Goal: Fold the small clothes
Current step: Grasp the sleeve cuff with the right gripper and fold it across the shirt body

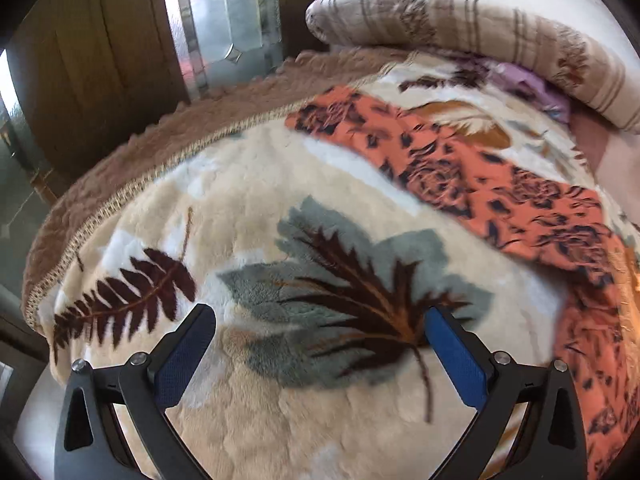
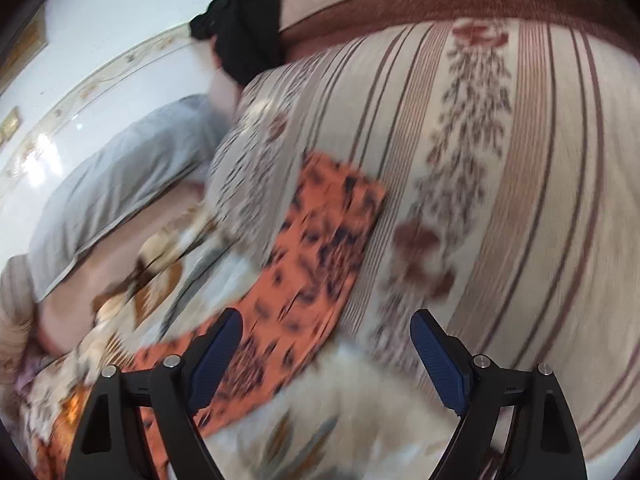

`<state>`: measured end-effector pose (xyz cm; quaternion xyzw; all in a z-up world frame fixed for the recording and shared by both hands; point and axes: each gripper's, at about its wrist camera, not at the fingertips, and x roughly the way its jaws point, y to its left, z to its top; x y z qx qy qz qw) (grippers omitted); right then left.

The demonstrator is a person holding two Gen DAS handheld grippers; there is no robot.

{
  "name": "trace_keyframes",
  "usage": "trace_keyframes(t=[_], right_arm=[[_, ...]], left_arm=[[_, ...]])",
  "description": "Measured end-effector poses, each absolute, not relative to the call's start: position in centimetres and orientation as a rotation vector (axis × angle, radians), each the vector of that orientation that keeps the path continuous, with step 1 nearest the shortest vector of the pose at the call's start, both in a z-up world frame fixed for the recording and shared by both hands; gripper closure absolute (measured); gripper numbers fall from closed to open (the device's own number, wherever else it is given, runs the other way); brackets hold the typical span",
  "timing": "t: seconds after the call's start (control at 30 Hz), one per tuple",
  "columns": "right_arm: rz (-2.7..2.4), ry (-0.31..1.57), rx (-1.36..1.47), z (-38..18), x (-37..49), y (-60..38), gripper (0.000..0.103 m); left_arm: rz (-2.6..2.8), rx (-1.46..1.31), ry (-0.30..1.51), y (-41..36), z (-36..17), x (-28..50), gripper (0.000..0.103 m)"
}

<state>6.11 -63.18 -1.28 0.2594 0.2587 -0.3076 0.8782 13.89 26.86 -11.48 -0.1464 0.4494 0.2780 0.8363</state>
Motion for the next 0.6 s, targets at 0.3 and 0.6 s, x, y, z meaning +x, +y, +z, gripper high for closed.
trace_keyframes(t=[0.3, 0.6], right_arm=[[-0.816, 0.632, 0.366, -2.3, 13.9, -67.5, 0.033], [-0.641, 0.593, 0.264, 2.6, 17.0, -62.0, 0.095]], left_arm=[[0.599, -0.327, 0.935, 27.4, -12.8, 13.7, 0.000], [0.619, -0.314, 0.937, 27.3, -12.8, 14.1, 0.000]])
